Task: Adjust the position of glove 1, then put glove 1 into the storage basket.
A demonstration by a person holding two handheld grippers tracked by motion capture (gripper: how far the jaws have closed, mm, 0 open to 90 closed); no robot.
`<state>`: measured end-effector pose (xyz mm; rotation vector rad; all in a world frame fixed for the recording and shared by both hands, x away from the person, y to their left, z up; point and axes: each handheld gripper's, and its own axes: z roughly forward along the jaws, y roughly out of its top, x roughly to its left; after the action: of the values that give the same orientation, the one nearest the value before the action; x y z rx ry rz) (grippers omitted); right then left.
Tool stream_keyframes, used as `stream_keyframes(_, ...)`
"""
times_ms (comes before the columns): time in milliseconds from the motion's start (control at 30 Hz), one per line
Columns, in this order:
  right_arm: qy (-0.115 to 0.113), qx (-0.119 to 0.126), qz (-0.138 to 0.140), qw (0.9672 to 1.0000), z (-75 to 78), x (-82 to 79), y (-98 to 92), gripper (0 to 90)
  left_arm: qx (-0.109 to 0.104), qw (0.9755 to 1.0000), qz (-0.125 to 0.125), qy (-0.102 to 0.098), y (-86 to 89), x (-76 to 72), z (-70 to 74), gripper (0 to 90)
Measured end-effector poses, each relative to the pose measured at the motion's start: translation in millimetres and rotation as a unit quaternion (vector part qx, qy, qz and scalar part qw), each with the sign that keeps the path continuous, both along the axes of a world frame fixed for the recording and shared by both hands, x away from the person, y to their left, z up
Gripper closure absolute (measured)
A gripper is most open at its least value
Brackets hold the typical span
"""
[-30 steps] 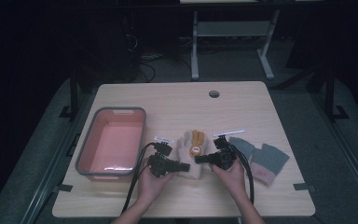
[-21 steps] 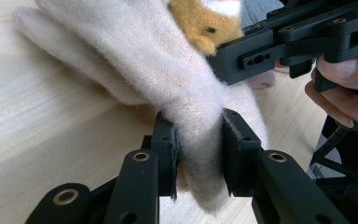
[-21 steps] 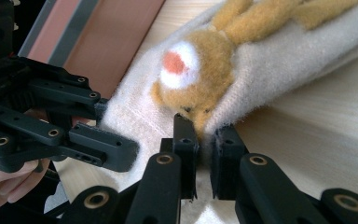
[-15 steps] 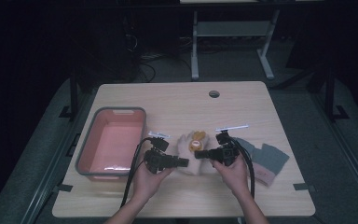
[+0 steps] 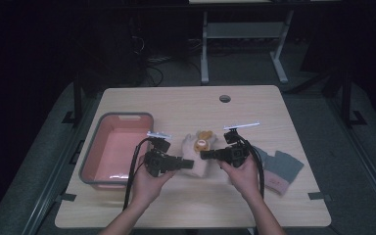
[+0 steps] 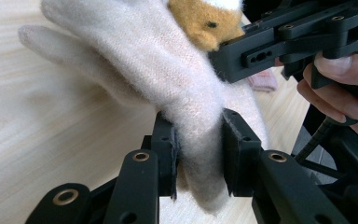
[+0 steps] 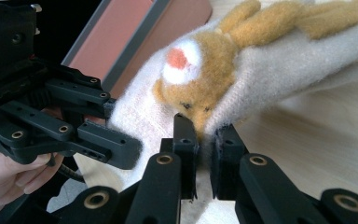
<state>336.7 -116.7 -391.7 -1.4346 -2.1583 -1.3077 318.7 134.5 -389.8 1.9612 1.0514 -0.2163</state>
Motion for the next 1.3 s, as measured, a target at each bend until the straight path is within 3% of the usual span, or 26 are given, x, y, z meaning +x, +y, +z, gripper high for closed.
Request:
stream_keyframes(433,-0.011,-0.002,0.010,0.9999,18.3,6.3,11.0,82.6,-0.013,0.9998,0.007,-0.010,13.6,2.2,14.6,69.4)
stream_keyframes(1300,-0.020,-0.004,0.034,0.9992,41.3,18.0,37.7,82.6,-0.015,0.9995,0.015,-0.024,41.4,4.2,35.2,69.4)
